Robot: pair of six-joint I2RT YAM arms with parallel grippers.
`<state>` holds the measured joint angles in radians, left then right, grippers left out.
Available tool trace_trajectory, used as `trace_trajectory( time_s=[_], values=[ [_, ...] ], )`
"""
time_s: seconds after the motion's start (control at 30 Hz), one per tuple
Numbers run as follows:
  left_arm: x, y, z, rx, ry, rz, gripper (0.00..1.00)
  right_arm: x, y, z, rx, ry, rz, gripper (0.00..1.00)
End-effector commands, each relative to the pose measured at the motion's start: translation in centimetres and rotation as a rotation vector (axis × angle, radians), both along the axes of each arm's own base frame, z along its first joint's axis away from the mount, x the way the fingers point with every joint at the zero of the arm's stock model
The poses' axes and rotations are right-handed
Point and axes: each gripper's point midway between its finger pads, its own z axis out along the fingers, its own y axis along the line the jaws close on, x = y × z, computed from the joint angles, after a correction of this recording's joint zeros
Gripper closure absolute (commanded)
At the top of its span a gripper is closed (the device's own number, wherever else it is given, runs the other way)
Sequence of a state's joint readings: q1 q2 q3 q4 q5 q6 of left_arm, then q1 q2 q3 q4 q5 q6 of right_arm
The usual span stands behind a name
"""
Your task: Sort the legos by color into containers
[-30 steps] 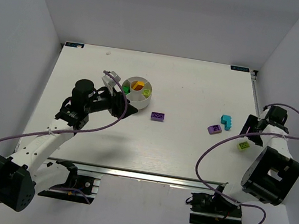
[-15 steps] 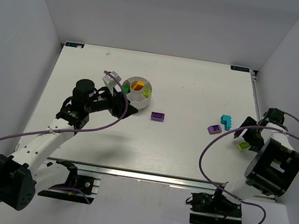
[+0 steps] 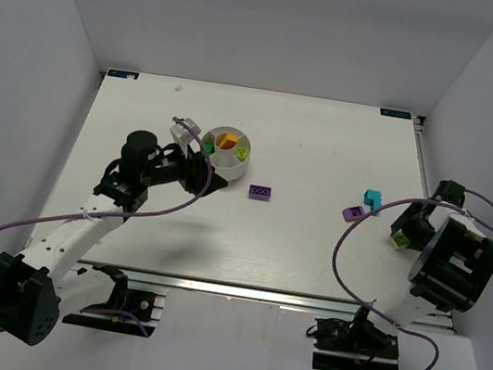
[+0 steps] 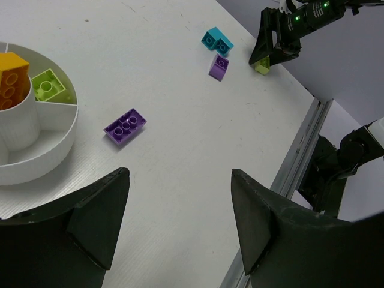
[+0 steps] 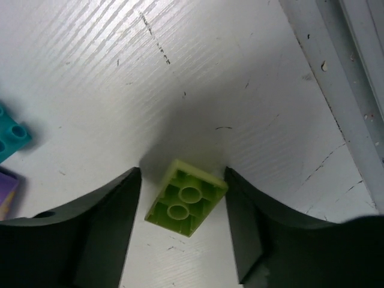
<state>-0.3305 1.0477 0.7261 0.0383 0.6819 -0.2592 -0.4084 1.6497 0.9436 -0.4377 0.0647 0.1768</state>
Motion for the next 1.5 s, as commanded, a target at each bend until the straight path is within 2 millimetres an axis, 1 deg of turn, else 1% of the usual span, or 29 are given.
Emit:
trace_trajectory(
  time_s=[0.0, 0.03, 0.1, 0.17, 0.2, 0.23, 0.27, 0.3, 0.33, 0.4, 0.47, 0.5, 0.53, 0.6, 0.63, 0.7, 0.77, 0.8, 0.83, 0.87, 0.9, 0.93, 1.0, 1.03, 1.07, 1.13, 1.27, 1.37, 1.47],
  values=[
    [-0.3, -0.3, 0.0, -0.002, -0.018, -0.028, 0.22, 0.6, 0.2, -0.5, 0.029, -0.008, -0.006, 0.4],
    [-0.3, -0.3, 0.1, -0.005, -0.021, -0.03, 0.22, 0.9, 0.3, 0.0, 0.029, -0.03, 0.005, 0.49],
    [-0.5, -0.5, 0.0, -0.012, -0.012, -0.044, 0.22, 1.0, 0.5, 0.5, 0.029, -0.052, 0.023, 0.63],
    [-0.8, -1.0, -0.1, -0.021, -0.003, -0.069, 0.22, 1.5, 1.3, 1.6, 0.052, -0.106, 0.081, 0.79],
    [-0.9, -1.2, -0.2, -0.034, 0.008, -0.081, 0.22, 2.1, 2.4, 2.7, 0.085, -0.158, 0.13, 0.84],
    [-0.9, -1.3, 0.0, -0.044, 0.013, -0.088, 0.22, 2.4, 2.8, 3.3, 0.097, -0.187, 0.169, 0.85],
    [-1.2, -1.7, -0.3, -0.049, 0.03, -0.103, 0.22, 2.6, 3.3, 3.9, 0.101, -0.218, 0.245, 0.9],
    [-1.0, -1.8, -0.5, -0.056, 0.056, -0.099, 0.22, 3.1, 4.2, 4.9, 0.124, -0.264, 0.301, 0.93],
    [-1.2, -2.3, -0.7, -0.058, 0.068, -0.113, 0.22, 3.5, 5.3, 6.4, 0.148, -0.328, 0.382, 1.0],
    [-1.6, -3.3, -1.0, -0.066, 0.112, -0.14, 0.22, 4.1, 7.2, 8.5, 0.171, -0.418, 0.535, 1.0],
    [-2.3, -4.5, -1.0, -0.072, 0.137, -0.175, 0.23, 4.8, 10.0, 12.0, 0.221, -0.538, 0.673, 1.0],
    [-2.6, -4.9, -0.9, -0.083, 0.16, -0.183, 0.23, 4.6, 11.3, 13.1, 0.246, -0.578, 0.753, 1.0],
    [-2.7, -5.5, -1.1, -0.09, 0.175, -0.195, 0.23, 4.4, 13.9, 15.5, 0.314, -0.663, 0.865, 1.0],
    [-3.8, -6.7, -1.0, -0.113, 0.214, -0.23, 0.23, 4.0, 16.4, 18.6, 0.363, -0.781, 1.024, 1.0],
    [-4.1, -7.2, -0.8, -0.128, 0.203, -0.241, 0.23, 3.5, 18.3, 20.4, 0.409, -0.838, 1.083, 1.0],
    [-4.6, -8.1, -0.5, -0.145, 0.203, -0.236, 0.23, 3.7, 21.4, 22.6, 0.424, -0.931, 1.2, 1.0],
    [-4.6, -8.5, 0.0, -0.159, 0.155, -0.208, 0.22, 4.1, 23.4, 23.9, 0.461, -0.94, 1.152, 1.0],
    [-3.9, -8.4, 0.0, -0.162, 0.126, -0.15, 0.22, 4.4, 24.8, 24.4, 0.46, -0.954, 1.161, 1.0],
    [-4.1, -9.0, 0.7, -0.182, 0.082, -0.15, 0.22, 5.5, 25.1, 24.5, 0.483, -0.916, 1.059, 1.0],
    [-4.0, -9.1, 0.5, -0.182, 0.072, -0.128, 0.21, 5.8, 25.7, 24.6, 0.504, -0.901, 1.036, 1.0],
    [-3.5, -9.5, 0.9, -0.192, 0.039, -0.097, 0.21, 6.1, 28.1, 24.6, 0.524, -0.876, 1.043, 1.0],
    [-2.9, -9.5, 0.8, -0.191, 0.034, -0.07, 0.21, 6.4, 28.8, 24.6, 0.547, -0.854, 1.014, 1.0],
    [-2.4, -10.6, 0.6, -0.179, 0.032, -0.05, 0.18, 5.9, 31.4, 24.6, 0.627, -0.793, 0.983, 1.0],
    [-1.7, -10.8, 0.5, -0.173, 0.028, -0.01, 0.17, 6.3, 31.8, 24.2, 0.642, -0.772, 0.953, 1.0],
    [-1.6, -11.4, 0.4, -0.166, 0.03, 0.001, 0.17, 5.8, 33.4, 24.2, 0.669, -0.753, 0.968, 1.0],
    [-0.1, -11.6, 0.5, -0.158, 0.016, 0.082, 0.16, 6.0, 33.9, 23.4, 0.693, -0.708, 0.914, 1.0],
    [1.1, -12.3, 1.2, -0.169, -0.011, 0.163, 0.15, 6.1, 34.6, 22.1, 0.743, -0.634, 0.834, 1.0],
    [3.0, -12.6, 0.7, -0.143, -0.001, 0.258, 0.14, 6.1, 35.3, 21.3, 0.78, -0.585, 0.8, 1.0],
    [3.7, -13.4, 0.6, -0.13, 0.001, 0.298, 0.14, 6.3, 35.5, 20.5, 0.767, -0.548, 0.775, 1.0]
  ],
)
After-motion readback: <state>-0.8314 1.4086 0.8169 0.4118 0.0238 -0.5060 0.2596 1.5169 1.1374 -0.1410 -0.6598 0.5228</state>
